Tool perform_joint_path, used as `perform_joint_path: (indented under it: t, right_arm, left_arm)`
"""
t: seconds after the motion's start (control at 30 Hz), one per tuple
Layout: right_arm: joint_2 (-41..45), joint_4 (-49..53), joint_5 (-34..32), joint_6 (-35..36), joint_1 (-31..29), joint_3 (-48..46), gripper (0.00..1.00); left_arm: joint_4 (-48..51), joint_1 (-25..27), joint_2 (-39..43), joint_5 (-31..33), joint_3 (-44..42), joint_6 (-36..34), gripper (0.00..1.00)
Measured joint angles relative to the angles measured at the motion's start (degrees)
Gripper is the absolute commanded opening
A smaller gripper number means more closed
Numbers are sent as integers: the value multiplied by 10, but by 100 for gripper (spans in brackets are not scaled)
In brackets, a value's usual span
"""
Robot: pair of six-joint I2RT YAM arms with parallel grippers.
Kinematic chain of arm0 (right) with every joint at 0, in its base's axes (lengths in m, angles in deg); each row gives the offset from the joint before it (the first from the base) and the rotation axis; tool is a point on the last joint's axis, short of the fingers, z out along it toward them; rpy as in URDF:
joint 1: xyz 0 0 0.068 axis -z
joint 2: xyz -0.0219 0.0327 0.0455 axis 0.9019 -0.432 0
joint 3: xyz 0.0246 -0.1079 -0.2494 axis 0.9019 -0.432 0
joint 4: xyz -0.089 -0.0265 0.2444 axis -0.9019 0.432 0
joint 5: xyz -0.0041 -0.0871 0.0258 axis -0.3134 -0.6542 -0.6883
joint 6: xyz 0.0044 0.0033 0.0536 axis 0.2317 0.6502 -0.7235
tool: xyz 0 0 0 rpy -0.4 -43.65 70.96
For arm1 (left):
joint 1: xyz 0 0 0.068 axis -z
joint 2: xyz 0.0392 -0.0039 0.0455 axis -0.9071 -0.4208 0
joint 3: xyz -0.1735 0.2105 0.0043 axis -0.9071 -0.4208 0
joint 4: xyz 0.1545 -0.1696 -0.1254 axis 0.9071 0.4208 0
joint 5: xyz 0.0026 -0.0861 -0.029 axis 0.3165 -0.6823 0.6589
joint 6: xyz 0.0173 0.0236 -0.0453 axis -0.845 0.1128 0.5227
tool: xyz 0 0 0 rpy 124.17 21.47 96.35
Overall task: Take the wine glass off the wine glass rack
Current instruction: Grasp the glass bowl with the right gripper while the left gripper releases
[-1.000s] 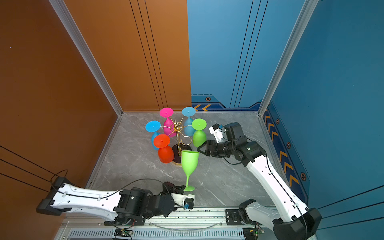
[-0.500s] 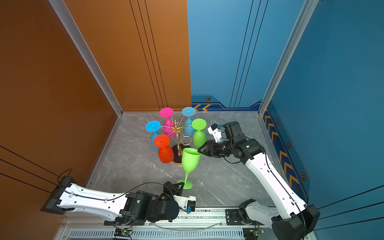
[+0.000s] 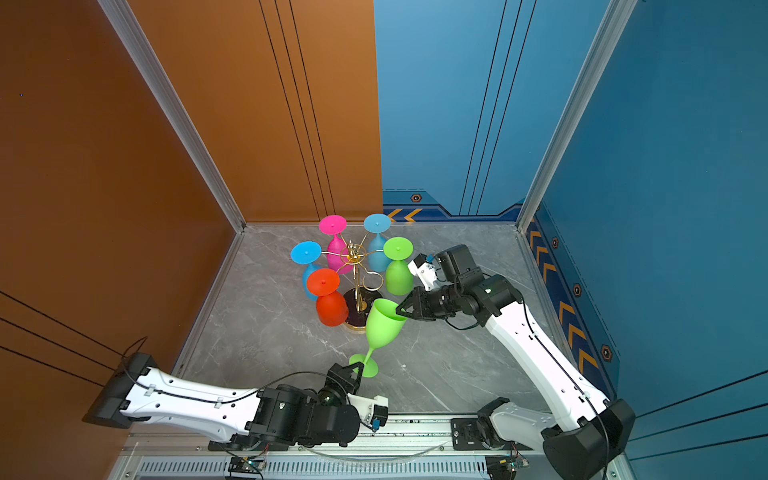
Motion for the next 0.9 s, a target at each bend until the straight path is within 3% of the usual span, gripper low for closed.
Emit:
perform_joint_path:
  t: [0.13,0.4,0.6,0.67,0.73,0.8,0.9]
  right_arm:
    - [-4,16,-21,9,-5,7,1]
    - [-4,34,-45,24,-13,9,0]
    - [-4,54,-62,34,-16,12,0]
    - [-4,62,-69,38,-15,15,0]
    - [-3,67,-82,40,-15,17,0]
    - [-3,76,-101,45,-15,20,0]
    - [2,93,-139,54,-13,27,0]
  left_arm:
    - [2,0,0,8,-5,-12,0]
    - [-3,1,-9,8,-8,-21,3]
    - [-9,1,-16,8,-8,-16,16]
    - [-9,1,-16,8,-8,-8,24]
    - [-10,1,-16,7,-8,3,45]
    - [-13,1,-16,3,-8,22,60]
    - [-14,3,-10,-6,-9,65,67]
